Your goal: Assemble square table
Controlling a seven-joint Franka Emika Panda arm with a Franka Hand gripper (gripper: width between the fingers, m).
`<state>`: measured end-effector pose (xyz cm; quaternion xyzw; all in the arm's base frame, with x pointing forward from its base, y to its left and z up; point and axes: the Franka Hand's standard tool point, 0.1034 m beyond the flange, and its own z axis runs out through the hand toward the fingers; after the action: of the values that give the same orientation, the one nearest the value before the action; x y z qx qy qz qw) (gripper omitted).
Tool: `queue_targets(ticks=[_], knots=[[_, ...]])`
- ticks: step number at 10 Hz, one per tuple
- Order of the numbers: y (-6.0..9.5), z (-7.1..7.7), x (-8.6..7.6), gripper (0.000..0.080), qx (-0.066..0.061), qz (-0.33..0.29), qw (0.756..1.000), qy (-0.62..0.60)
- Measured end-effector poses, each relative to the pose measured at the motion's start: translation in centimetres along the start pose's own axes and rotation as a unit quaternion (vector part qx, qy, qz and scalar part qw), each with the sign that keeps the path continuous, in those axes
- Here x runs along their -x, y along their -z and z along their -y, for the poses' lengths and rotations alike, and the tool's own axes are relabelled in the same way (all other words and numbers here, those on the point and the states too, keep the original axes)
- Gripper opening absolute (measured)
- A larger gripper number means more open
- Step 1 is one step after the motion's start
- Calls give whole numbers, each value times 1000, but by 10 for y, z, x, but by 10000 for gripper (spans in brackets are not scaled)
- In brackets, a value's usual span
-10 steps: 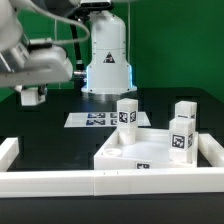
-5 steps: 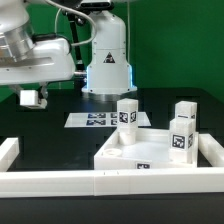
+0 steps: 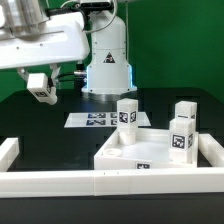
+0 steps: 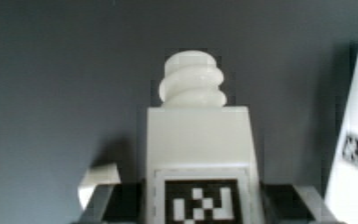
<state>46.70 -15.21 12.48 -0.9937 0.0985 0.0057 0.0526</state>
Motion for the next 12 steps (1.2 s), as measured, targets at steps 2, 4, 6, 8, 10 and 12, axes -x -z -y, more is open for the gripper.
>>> queue_targets(ticks=[2,4,6,8,10,12], knots=[[8,7,-8,287,8,-46,999,3],[8,-6,-9,287,37,-119,992,6],[5,-8,-7,287,44,-129,991,9],[2,6,-10,287,41,-132,990,-1],[7,37,-31,287,30,-144,989,-8],[6,60,-50,287,24,-154,988,-18]])
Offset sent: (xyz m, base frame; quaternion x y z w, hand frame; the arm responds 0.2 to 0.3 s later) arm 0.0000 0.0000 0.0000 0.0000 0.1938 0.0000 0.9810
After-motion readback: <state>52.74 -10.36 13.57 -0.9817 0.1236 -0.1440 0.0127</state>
